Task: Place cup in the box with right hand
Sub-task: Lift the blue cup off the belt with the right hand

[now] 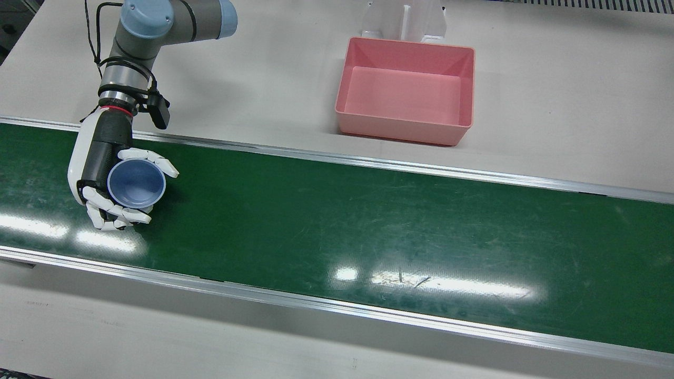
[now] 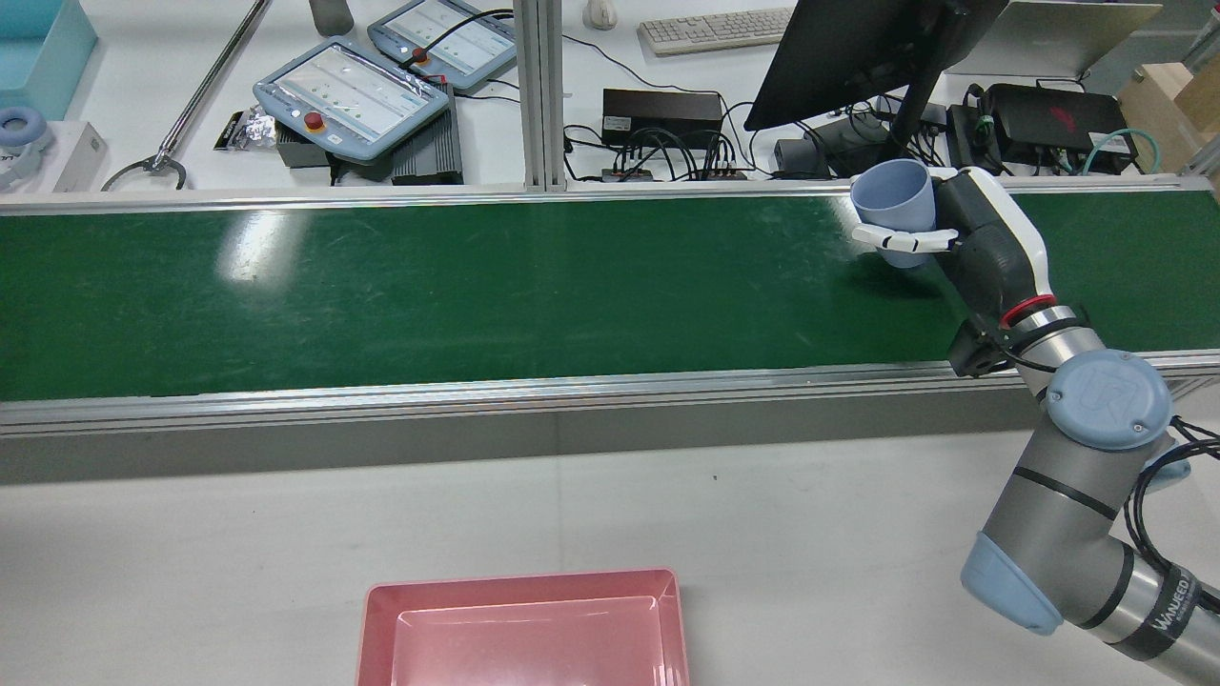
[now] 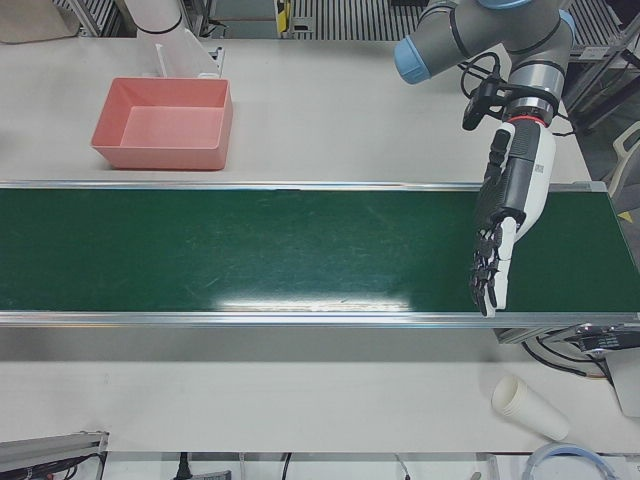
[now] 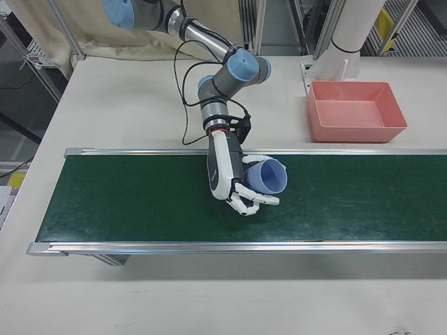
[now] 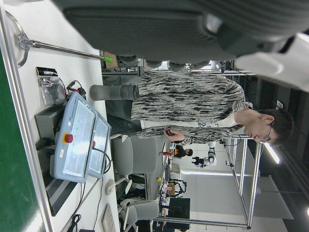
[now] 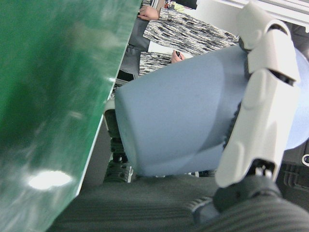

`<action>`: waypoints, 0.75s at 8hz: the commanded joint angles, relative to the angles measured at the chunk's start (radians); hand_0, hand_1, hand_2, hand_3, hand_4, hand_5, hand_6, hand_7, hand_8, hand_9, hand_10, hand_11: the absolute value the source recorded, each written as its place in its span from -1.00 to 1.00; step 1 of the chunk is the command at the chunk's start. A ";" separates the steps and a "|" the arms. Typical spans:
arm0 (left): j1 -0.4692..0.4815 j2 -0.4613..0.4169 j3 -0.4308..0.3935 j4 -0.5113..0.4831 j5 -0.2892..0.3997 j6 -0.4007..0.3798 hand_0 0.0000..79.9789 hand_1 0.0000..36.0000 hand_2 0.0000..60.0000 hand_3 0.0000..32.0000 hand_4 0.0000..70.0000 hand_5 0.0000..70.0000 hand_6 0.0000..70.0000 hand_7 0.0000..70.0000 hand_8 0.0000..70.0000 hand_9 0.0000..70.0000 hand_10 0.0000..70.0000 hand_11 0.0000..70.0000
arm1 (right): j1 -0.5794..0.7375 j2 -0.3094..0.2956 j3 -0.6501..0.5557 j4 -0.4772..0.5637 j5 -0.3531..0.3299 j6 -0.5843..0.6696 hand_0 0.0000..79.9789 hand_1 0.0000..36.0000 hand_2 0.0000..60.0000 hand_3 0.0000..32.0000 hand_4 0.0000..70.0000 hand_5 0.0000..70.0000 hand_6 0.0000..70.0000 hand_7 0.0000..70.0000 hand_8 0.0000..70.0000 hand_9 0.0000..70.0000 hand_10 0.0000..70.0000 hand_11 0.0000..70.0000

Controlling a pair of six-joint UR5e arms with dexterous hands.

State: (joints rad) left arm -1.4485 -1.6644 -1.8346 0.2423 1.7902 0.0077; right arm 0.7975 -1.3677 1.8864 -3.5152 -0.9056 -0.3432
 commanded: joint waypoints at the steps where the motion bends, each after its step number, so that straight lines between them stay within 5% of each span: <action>1: 0.000 0.000 0.000 0.000 0.000 0.000 -1.00 -1.00 -1.00 -1.00 -1.00 -1.00 -1.00 -1.00 -1.00 -1.00 -1.00 -1.00 | 0.000 0.002 0.199 -0.021 -0.004 -0.103 0.34 0.69 1.00 -1.00 -0.02 -0.60 -0.09 1.00 0.44 1.00 0.11 0.59; 5: 0.000 0.000 0.000 0.002 0.000 0.000 -1.00 -1.00 -1.00 -1.00 -1.00 -1.00 -1.00 -1.00 -1.00 -1.00 -1.00 -1.00 | -0.289 0.009 0.431 -0.018 0.013 -0.306 0.36 0.61 0.77 -1.00 0.03 -0.61 -0.10 1.00 0.42 1.00 0.10 0.57; 6: 0.000 0.000 0.000 0.000 0.000 0.000 -1.00 -1.00 -1.00 -1.00 -1.00 -1.00 -1.00 -1.00 -1.00 -1.00 -1.00 -1.00 | -0.398 0.010 0.463 -0.016 0.071 -0.354 0.35 0.57 0.72 -1.00 -0.01 -0.61 -0.12 1.00 0.41 1.00 0.09 0.57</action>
State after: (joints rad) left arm -1.4487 -1.6644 -1.8347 0.2434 1.7907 0.0077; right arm 0.6022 -1.3605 2.2565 -3.5345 -0.8979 -0.5815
